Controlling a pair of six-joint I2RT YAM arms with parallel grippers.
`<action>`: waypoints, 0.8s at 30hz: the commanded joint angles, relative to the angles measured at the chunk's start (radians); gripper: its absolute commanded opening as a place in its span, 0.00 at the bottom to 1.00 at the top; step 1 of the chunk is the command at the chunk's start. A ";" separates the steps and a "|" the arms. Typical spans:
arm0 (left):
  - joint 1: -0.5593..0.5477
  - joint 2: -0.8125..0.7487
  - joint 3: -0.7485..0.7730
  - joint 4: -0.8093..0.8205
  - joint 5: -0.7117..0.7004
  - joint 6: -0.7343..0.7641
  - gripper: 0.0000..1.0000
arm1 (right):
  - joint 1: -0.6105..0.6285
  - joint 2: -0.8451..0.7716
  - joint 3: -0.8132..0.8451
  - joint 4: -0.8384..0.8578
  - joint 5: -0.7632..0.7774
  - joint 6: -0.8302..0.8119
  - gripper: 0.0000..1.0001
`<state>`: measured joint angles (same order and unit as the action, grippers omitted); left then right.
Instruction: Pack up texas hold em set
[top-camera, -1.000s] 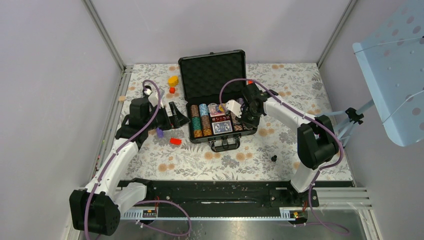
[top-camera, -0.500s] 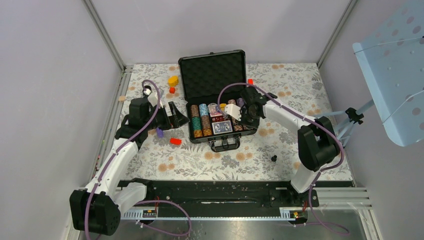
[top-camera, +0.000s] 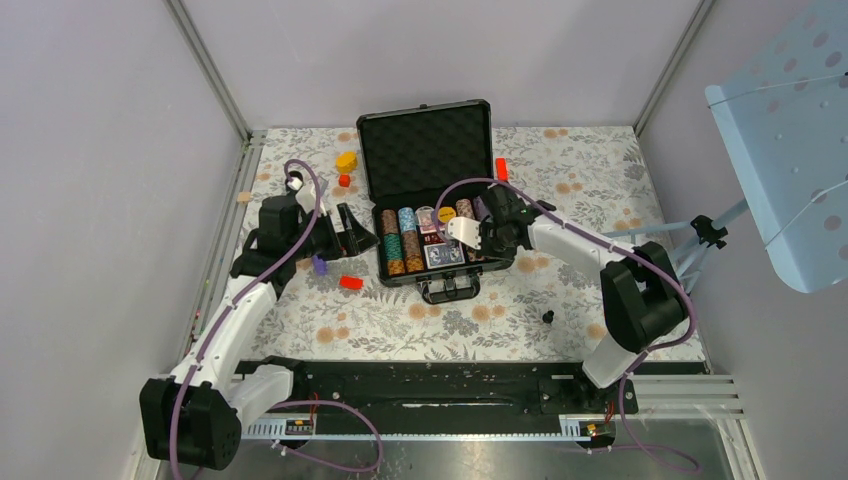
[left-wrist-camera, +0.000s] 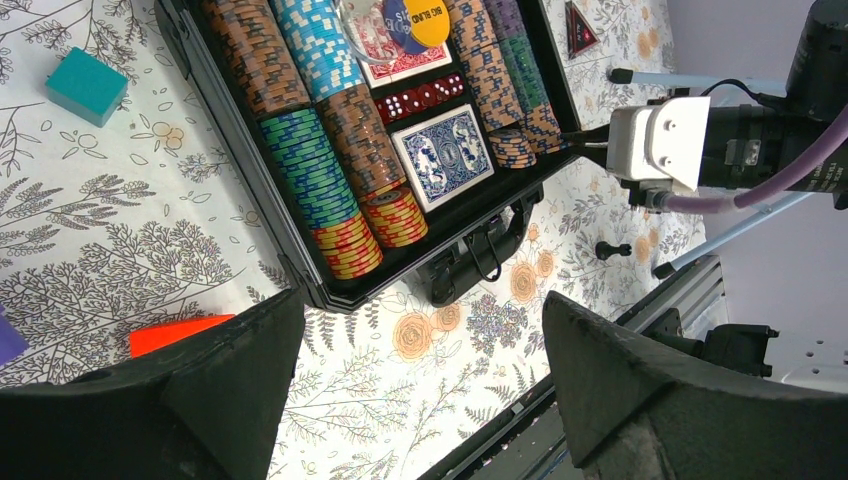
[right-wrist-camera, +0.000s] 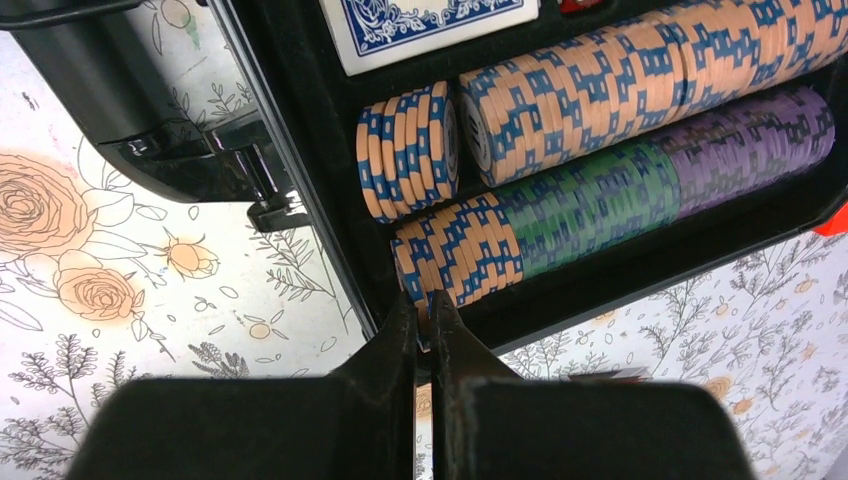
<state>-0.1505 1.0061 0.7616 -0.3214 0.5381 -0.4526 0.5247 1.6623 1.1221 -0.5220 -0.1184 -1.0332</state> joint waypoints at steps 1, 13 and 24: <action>0.007 0.007 0.000 0.032 0.005 0.005 0.88 | -0.025 0.043 -0.022 0.409 0.219 -0.075 0.00; 0.009 0.010 0.000 0.033 0.007 0.004 0.88 | -0.021 0.015 -0.069 0.512 0.266 -0.112 0.00; 0.009 0.012 -0.002 0.033 0.011 0.003 0.88 | -0.020 0.005 -0.037 0.306 0.145 -0.086 0.00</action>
<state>-0.1471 1.0176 0.7586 -0.3214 0.5388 -0.4526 0.5117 1.6722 1.0351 -0.1913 0.0830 -1.1286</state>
